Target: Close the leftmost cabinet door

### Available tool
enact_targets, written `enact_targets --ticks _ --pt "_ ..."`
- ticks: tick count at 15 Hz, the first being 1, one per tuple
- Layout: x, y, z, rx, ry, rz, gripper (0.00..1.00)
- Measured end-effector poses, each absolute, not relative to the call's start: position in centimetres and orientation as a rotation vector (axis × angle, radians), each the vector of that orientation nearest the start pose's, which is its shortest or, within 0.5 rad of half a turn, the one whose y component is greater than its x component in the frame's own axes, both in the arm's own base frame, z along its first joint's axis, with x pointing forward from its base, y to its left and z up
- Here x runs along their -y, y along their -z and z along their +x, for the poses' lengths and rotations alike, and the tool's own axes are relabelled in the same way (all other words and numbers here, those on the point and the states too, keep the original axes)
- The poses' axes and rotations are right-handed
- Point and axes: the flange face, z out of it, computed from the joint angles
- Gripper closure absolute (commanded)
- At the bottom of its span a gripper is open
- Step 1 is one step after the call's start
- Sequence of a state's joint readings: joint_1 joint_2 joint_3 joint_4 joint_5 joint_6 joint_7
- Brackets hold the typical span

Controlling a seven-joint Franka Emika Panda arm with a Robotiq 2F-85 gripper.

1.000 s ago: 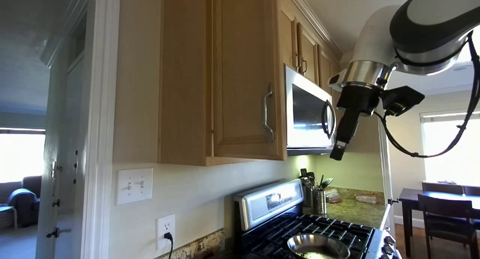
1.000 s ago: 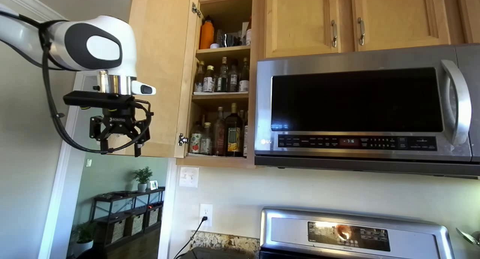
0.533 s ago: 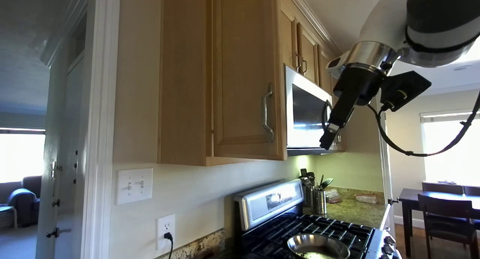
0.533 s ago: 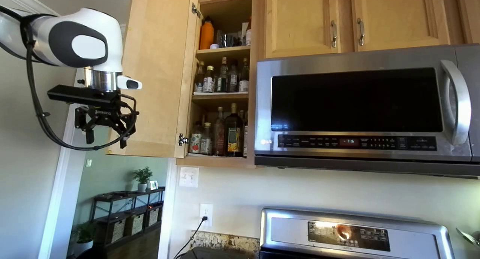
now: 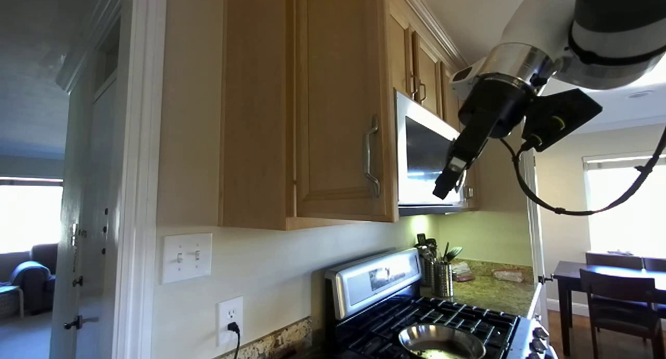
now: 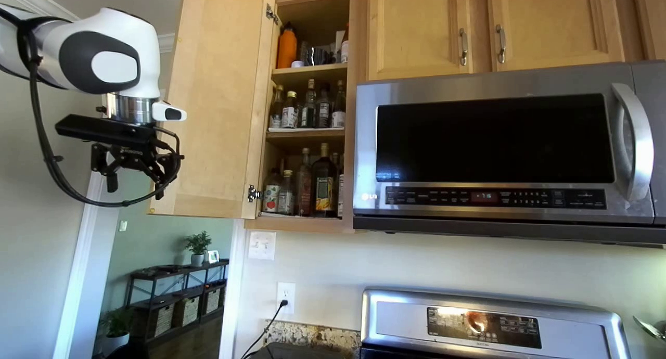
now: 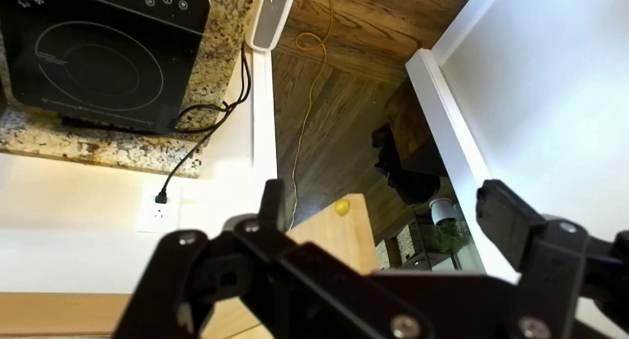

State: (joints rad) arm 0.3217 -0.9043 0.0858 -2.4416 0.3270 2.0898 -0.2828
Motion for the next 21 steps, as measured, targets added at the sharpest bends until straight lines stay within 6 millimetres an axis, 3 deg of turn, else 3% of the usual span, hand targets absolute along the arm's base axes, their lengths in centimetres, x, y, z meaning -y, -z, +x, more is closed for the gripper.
enact_targets --ticks 5,11,21 --pt "-15.3 -65.0 29.5 0.836 0.910 -2.598 0.00" --pt "-16.0 -63.3 31.8 0.847 0.894 -2.618 0.00" --pt "-16.3 -63.9 33.4 0.804 1.051 -2.576 0.00"
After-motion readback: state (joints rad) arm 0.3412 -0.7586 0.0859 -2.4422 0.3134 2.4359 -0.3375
